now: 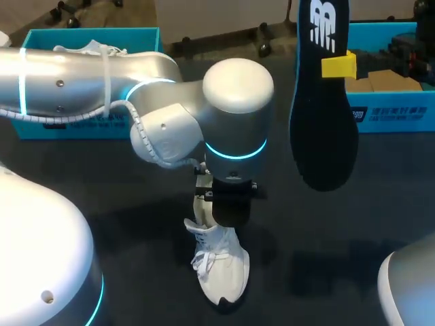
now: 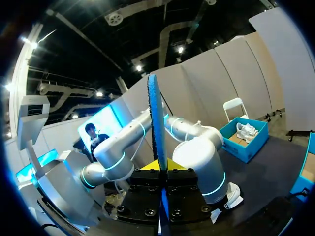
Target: Take the shoe out of the shoebox, open the shoe tongue, remove and reinsert the insole, then place the shoe into the shoebox
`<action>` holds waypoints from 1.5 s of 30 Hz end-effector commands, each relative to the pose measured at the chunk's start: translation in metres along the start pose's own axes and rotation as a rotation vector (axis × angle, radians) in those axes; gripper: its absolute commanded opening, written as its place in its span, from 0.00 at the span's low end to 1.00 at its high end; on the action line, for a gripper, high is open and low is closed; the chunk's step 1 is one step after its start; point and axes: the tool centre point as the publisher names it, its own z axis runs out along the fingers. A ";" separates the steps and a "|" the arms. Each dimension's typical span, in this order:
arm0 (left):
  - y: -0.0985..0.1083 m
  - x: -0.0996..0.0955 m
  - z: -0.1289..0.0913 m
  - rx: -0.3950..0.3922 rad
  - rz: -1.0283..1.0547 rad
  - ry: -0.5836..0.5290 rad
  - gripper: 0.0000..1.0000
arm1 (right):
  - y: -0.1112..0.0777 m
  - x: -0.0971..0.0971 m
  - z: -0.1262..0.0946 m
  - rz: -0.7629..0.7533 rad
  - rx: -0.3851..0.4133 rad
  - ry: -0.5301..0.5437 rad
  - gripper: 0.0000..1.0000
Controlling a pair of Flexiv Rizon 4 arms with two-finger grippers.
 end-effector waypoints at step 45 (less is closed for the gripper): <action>0.047 0.036 -0.123 -0.157 -0.172 -0.647 1.00 | 0.002 -0.003 0.003 0.001 0.005 0.003 0.00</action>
